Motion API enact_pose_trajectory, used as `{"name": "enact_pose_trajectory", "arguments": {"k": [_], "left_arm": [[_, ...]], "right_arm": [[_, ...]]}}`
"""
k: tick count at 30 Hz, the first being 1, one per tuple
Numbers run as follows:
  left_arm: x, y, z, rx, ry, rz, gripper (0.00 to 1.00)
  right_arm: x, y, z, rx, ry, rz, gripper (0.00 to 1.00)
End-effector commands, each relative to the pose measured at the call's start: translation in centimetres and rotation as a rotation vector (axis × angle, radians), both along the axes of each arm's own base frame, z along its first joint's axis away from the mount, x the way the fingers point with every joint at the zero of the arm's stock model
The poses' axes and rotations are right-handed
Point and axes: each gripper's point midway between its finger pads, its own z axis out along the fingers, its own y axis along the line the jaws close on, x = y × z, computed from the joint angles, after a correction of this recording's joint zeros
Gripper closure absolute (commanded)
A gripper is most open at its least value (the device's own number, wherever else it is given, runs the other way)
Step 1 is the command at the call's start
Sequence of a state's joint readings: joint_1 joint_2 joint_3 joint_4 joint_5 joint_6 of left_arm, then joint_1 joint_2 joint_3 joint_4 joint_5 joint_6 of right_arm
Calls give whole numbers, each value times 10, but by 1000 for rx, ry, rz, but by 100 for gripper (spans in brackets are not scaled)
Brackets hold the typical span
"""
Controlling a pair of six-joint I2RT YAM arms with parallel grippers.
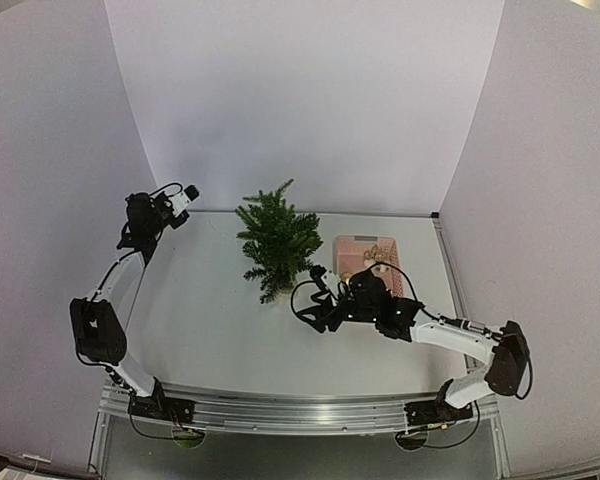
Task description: Decorate the small christmas tree
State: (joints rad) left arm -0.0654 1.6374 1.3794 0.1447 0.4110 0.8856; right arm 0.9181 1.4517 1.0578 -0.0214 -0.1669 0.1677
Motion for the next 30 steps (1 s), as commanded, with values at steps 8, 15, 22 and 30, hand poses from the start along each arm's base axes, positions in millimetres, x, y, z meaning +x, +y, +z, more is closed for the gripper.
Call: {"name": "enact_pose_trajectory", "arguments": {"k": [8, 15, 22, 30], "left_arm": [[32, -32, 33, -225, -33, -116, 100], [45, -60, -2, -233, 17, -185, 100], [80, -73, -8, -314, 41, -182, 100], [86, -120, -9, -541, 125, -292, 100]], "right_arm": [[38, -106, 145, 289, 47, -55, 25], [157, -142, 160, 306, 37, -222, 27], [260, -137, 159, 349, 41, -244, 28], [356, -130, 109, 375, 48, -291, 29]]}}
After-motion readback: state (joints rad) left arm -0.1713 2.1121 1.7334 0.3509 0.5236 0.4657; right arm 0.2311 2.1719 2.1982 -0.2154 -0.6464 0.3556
